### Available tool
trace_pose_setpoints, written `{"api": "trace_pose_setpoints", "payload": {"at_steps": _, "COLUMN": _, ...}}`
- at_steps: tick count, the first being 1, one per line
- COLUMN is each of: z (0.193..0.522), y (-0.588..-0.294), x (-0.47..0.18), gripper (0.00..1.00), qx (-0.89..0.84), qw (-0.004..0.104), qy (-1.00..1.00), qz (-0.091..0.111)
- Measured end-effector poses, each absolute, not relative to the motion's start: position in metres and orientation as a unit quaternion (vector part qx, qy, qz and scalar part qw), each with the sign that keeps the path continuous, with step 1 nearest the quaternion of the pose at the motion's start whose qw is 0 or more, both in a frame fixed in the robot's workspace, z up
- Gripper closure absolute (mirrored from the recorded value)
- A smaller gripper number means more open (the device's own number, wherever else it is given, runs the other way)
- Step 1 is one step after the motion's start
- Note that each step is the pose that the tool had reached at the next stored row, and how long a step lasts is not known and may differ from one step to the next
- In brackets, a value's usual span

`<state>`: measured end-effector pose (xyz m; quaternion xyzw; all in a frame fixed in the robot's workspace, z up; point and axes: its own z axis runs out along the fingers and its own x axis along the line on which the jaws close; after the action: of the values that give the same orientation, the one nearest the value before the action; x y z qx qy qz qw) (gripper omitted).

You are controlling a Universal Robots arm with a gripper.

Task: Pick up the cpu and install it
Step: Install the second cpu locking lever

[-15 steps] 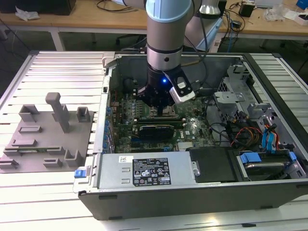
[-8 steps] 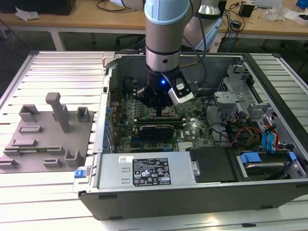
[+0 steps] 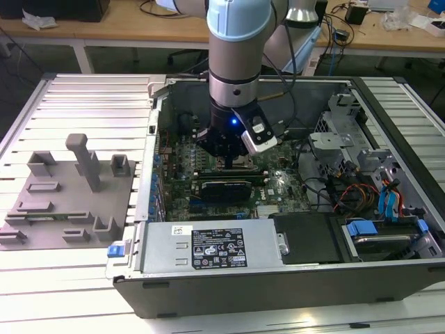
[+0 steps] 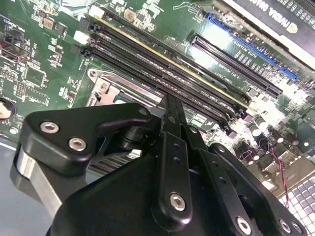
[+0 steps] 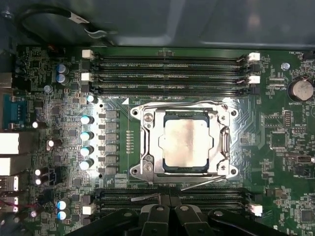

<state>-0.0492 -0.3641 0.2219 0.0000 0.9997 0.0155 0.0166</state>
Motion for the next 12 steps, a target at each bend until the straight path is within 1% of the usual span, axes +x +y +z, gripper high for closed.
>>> {"api": "trace_pose_setpoints", "payload": {"at_steps": 12, "z": 0.2158, "y": -0.3641, "x": -0.0588, "gripper": 0.89, "qx": 0.0, "qw": 0.017, "qy": 1.0, "qz": 0.02}}
